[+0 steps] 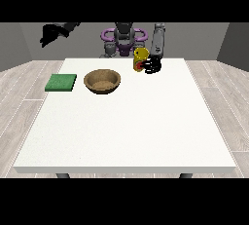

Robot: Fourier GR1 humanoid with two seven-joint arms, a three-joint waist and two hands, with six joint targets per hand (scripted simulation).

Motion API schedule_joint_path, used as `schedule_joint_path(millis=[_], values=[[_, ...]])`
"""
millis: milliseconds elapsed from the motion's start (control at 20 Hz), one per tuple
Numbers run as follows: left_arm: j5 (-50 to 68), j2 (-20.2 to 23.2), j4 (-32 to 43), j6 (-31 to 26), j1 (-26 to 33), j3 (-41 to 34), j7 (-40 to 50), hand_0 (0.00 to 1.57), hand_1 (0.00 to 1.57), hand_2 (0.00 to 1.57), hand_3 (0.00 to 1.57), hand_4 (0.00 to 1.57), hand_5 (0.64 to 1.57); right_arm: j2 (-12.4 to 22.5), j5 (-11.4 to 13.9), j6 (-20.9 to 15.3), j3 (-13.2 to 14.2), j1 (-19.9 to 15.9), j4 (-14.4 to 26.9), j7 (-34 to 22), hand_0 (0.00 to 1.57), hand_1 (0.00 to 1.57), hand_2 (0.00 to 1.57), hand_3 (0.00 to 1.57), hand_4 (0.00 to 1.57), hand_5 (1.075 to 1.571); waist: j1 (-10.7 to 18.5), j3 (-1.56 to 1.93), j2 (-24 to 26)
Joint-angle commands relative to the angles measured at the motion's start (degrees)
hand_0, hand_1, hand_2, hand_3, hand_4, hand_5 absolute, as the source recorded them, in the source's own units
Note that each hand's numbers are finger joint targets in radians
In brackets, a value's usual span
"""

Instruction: Pick the cup and pour the ball into the bowl, then pick the bowl and place it on the pad

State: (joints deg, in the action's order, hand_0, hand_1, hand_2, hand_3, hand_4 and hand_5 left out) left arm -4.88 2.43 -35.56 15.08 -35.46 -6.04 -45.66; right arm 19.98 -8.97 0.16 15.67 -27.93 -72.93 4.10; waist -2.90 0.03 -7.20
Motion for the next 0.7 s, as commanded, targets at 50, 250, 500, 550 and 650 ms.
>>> schedule_joint_path(millis=[50, 250, 500, 550, 650], values=[[-4.52, 1.2, -1.87, 4.73, -5.06, 3.03, 7.79, 1.35, 1.35, 1.57, 1.57, 1.31, 1.182, 1.52, -1.24, 3.01, 2.16, 1.11, 5.02, 4.61, 0.0, 0.0, 0.4, 0.65, 0.55, 1.57, 0.51, 0.02, 0.64], [-10.95, 3.87, 1.79, 13.75, -8.74, 4.69, 10.51, 1.37, 1.37, 1.57, 1.57, 1.39, 1.255, 1.14, -1.88, 3.2, 0.73, -2.0, 2.13, 1.76, 0.0, 0.0, 0.34, 0.64, 0.56, 1.569, -4.18, -0.01, -1.56], [-14.98, 3.07, 3.19, 17.54, -12.41, 6.48, 16.94, 1.39, 1.39, 1.57, 1.57, 1.42, 1.25, 3.63, -3.03, 5.86, 1.94, -2.85, 4.16, 2.37, 0.0, 0.0, 0.34, 0.67, 0.53, 1.569, -5.18, -0.02, -2.09], [-14.79, 3.51, 3.38, 19.72, -14.8, 5.16, 15.49, 1.39, 1.39, 1.57, 1.57, 1.42, 1.25, 3.92, -3.63, 5.18, 2.08, -6.27, 3.19, 1.17, 0.0, 0.0, 0.34, 0.69, 0.54, 1.568, -6.38, -0.04, -6.0], [-19.33, 5.34, 5.77, 21.75, -15.12, 7.96, 17.99, 1.4, 1.4, 1.57, 1.57, 1.49, 1.267, 3.49, -3.35, 5.35, 1.09, -6.2, 2.06, 0.66, 0.0, 0.0, 0.35, 0.69, 0.54, 1.568, -7.89, -0.02, -4.19]])
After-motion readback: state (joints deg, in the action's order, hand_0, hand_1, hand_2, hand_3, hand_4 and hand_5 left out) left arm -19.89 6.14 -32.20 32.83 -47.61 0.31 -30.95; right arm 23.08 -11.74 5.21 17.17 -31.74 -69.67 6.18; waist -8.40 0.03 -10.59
